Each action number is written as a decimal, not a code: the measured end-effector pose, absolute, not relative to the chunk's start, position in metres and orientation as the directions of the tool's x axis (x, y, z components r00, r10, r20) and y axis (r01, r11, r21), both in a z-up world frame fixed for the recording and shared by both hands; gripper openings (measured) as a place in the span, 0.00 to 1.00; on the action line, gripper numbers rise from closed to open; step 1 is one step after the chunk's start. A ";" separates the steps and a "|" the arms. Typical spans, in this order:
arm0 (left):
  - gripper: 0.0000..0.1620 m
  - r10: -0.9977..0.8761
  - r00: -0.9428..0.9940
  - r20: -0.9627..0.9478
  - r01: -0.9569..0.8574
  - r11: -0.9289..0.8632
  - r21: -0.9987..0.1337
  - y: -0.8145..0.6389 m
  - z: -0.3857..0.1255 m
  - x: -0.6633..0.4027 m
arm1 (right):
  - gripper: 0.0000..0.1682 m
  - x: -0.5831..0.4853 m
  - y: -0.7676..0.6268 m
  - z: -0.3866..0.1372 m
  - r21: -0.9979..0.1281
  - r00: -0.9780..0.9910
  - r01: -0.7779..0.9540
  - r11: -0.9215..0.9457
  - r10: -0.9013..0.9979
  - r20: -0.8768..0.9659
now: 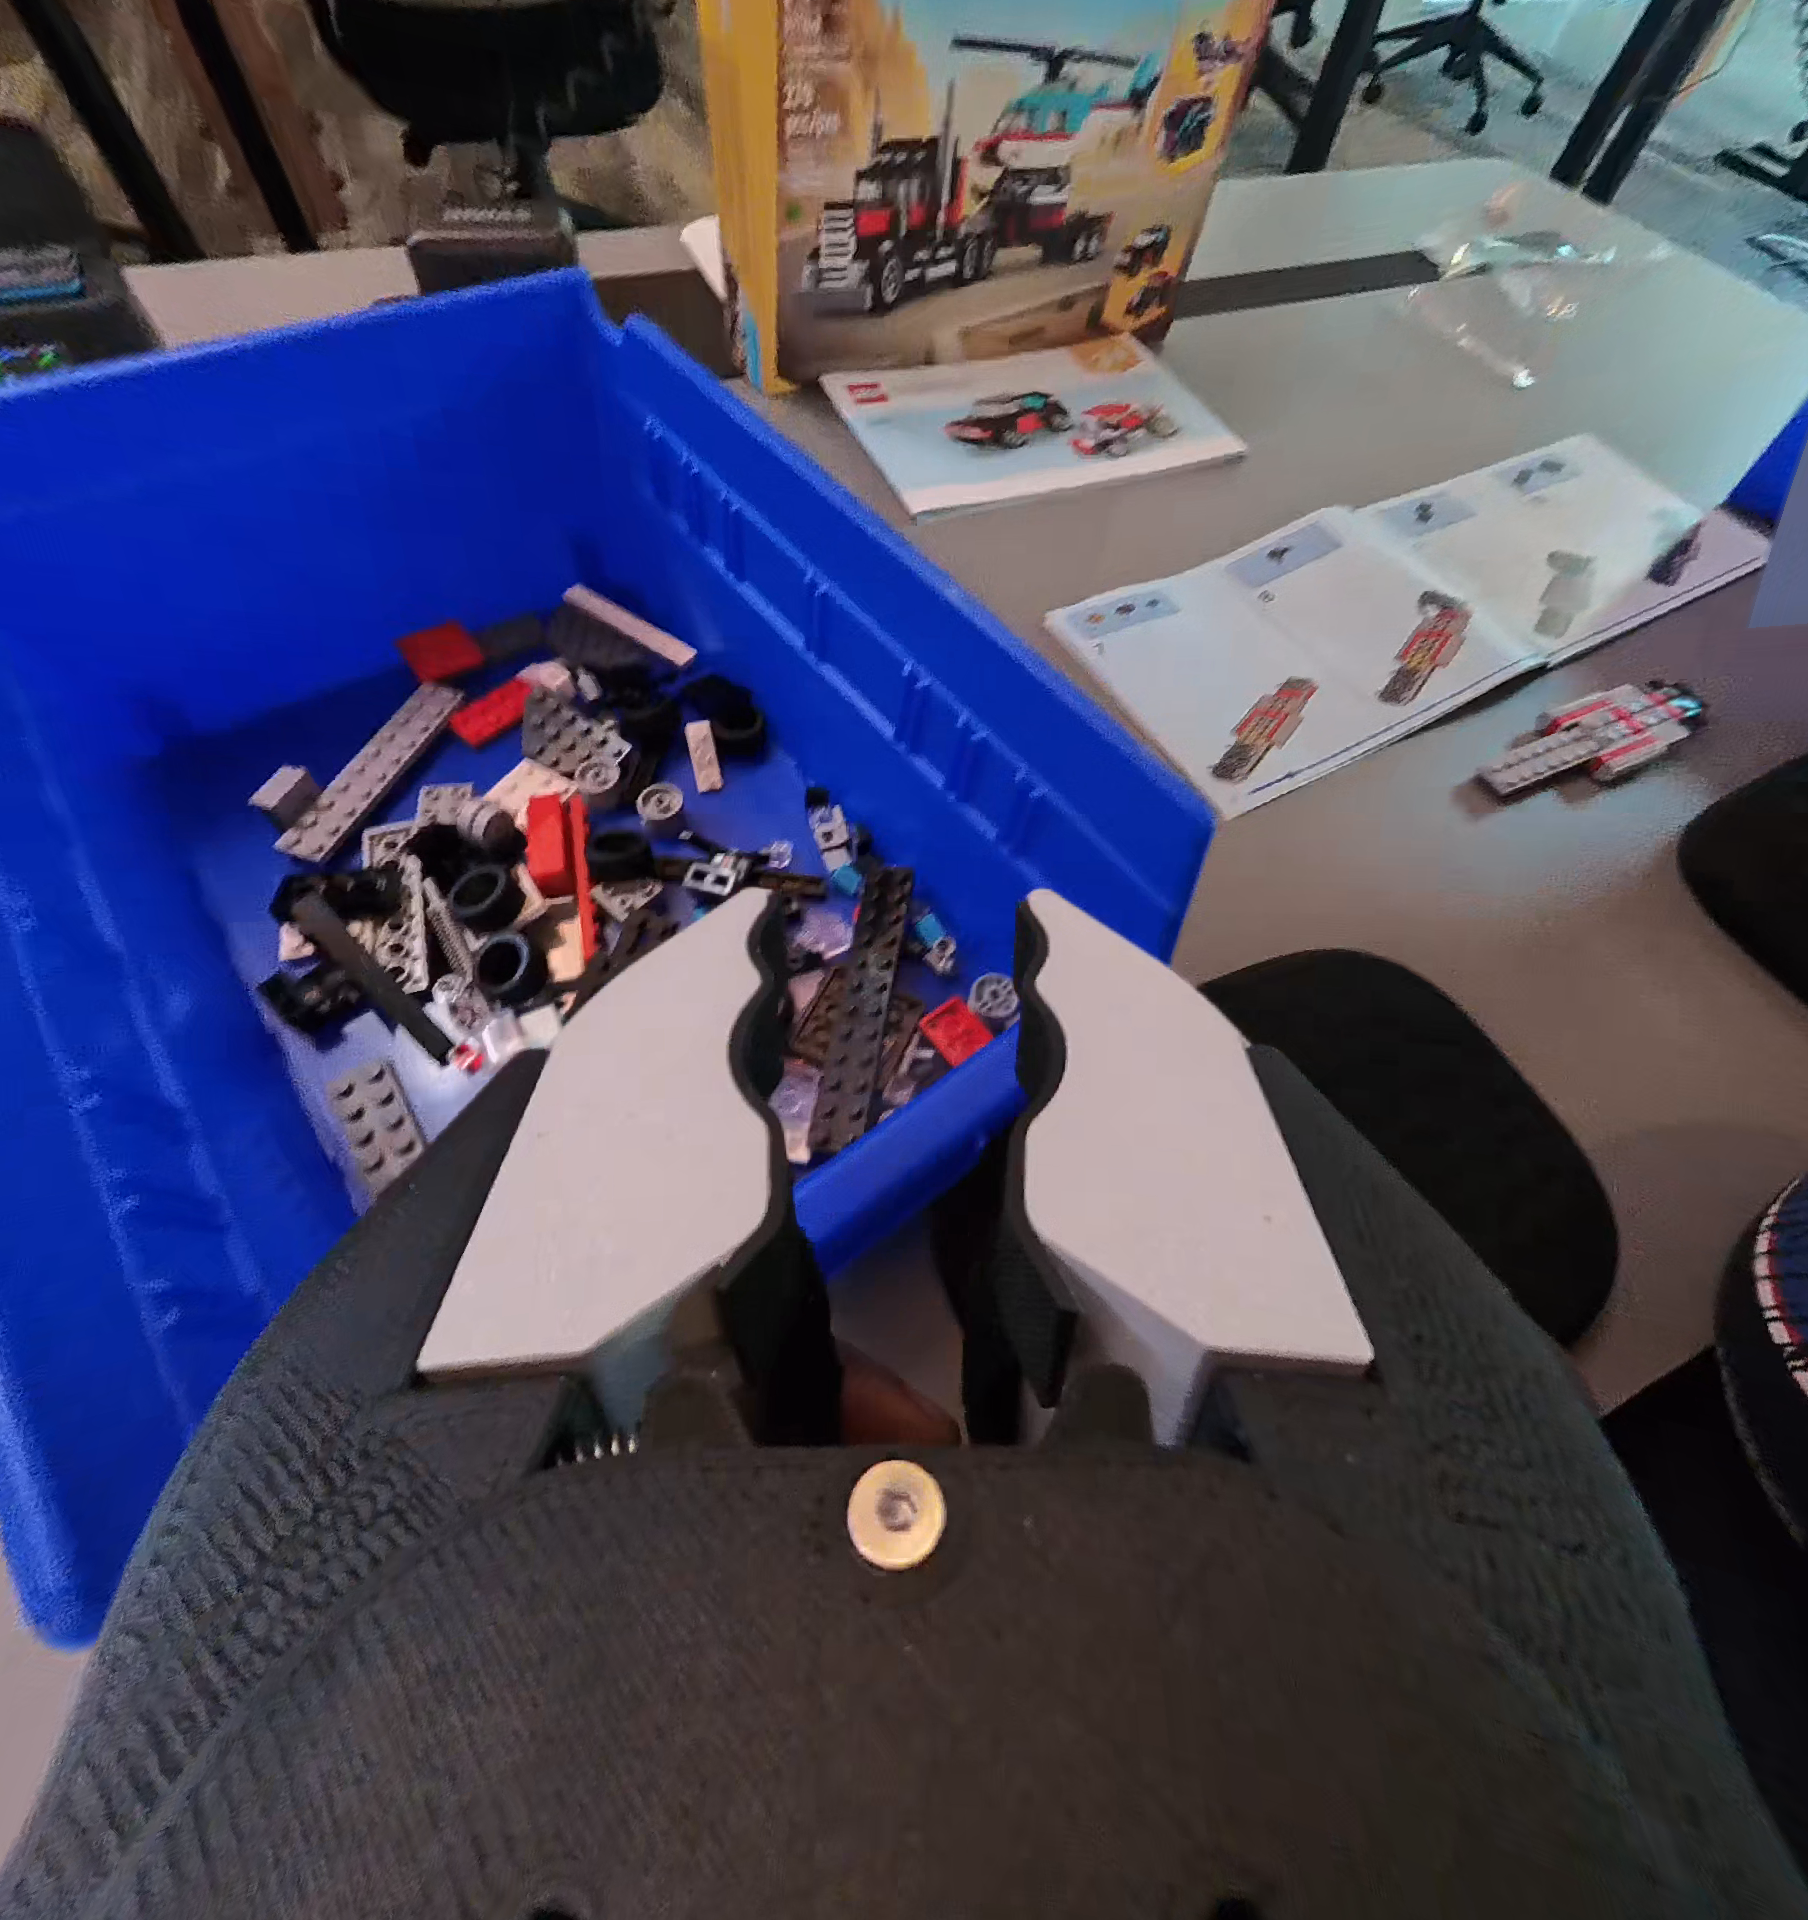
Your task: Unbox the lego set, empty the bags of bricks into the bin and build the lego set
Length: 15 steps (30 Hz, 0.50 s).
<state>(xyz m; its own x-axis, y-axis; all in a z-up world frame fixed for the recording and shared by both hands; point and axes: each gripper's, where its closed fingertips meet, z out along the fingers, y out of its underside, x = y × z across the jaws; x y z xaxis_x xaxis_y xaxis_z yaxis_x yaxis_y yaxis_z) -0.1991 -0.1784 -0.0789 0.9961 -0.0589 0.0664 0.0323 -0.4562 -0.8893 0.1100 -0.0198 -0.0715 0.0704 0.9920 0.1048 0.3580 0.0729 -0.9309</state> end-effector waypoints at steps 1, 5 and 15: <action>0.26 -0.071 0.995 0.065 0.026 -0.457 -0.889 -0.175 -0.077 -0.195 | 0.44 0.122 -0.012 -0.059 -0.925 0.143 0.373 0.078 0.980 0.140; 0.25 -0.100 0.994 0.044 -0.007 -0.462 -0.887 -0.157 -0.071 -0.178 | 0.25 0.203 0.017 0.016 -0.930 0.462 0.342 0.138 0.837 0.294; 0.24 -0.223 0.972 -0.071 -0.159 -0.407 -0.900 -0.089 -0.040 -0.098 | 0.23 0.397 0.041 -0.019 -0.790 0.632 0.592 -0.161 0.701 0.330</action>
<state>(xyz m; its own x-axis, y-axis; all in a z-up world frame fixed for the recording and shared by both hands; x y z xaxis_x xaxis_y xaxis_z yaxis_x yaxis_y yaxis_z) -0.0983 -0.0893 -0.0401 0.9723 -0.2229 -0.0709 -0.1589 -0.4066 -0.8997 0.3973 0.0408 -0.0188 0.6319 0.7011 0.3302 0.5918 -0.1614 -0.7898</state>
